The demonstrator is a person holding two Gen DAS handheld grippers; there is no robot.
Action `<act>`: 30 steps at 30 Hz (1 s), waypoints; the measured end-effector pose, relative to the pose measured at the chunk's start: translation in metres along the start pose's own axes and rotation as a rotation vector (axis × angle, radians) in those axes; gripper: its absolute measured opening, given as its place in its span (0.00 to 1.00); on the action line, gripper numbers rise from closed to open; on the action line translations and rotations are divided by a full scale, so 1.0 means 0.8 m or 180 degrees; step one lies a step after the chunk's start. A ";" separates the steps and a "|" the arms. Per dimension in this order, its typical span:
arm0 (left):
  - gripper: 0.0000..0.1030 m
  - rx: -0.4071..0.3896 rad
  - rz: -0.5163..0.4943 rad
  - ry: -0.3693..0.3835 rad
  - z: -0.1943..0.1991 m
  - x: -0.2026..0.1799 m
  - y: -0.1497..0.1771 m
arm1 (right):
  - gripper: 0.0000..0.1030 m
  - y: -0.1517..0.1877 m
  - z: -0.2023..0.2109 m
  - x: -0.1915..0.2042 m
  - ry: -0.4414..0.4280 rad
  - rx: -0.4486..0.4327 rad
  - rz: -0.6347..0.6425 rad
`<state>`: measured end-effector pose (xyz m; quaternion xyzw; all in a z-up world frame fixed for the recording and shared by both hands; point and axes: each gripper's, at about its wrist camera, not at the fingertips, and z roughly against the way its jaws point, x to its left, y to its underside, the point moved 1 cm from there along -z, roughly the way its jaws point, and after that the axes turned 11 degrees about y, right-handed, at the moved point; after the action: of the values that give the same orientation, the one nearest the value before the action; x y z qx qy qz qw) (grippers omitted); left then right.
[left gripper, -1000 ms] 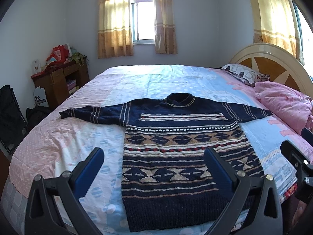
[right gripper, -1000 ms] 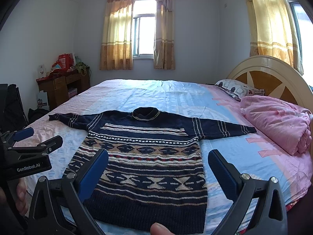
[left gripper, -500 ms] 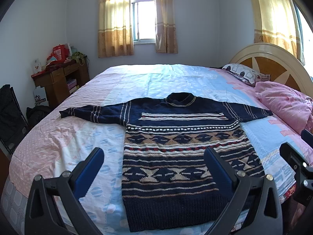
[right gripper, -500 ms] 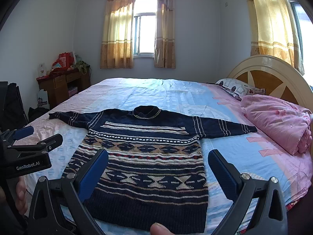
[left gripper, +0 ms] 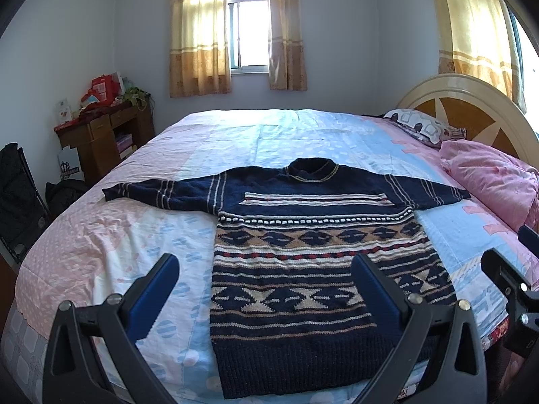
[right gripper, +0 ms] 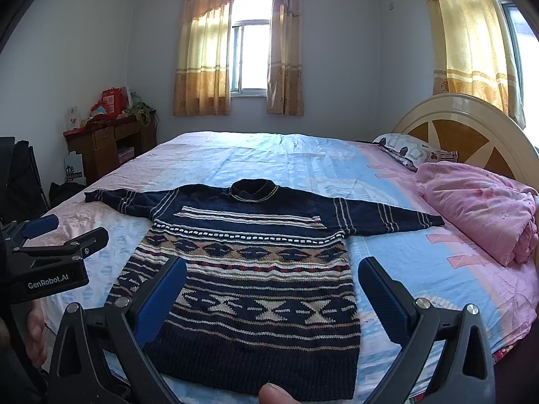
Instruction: Fold small clothes
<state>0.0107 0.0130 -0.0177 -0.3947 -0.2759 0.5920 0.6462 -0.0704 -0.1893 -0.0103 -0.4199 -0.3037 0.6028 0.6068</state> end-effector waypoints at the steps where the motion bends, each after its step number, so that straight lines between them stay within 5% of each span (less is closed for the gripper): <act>1: 1.00 0.0002 0.0002 0.0005 0.000 0.000 -0.001 | 0.99 0.001 0.001 0.001 0.0001 0.0000 -0.0001; 30: 1.00 0.0085 0.0000 0.0004 -0.006 0.002 0.000 | 0.99 0.005 -0.007 0.002 0.0006 0.0034 0.0028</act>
<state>0.0149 0.0134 -0.0203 -0.3863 -0.2676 0.5954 0.6516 -0.0672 -0.1892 -0.0163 -0.4186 -0.2980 0.6066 0.6067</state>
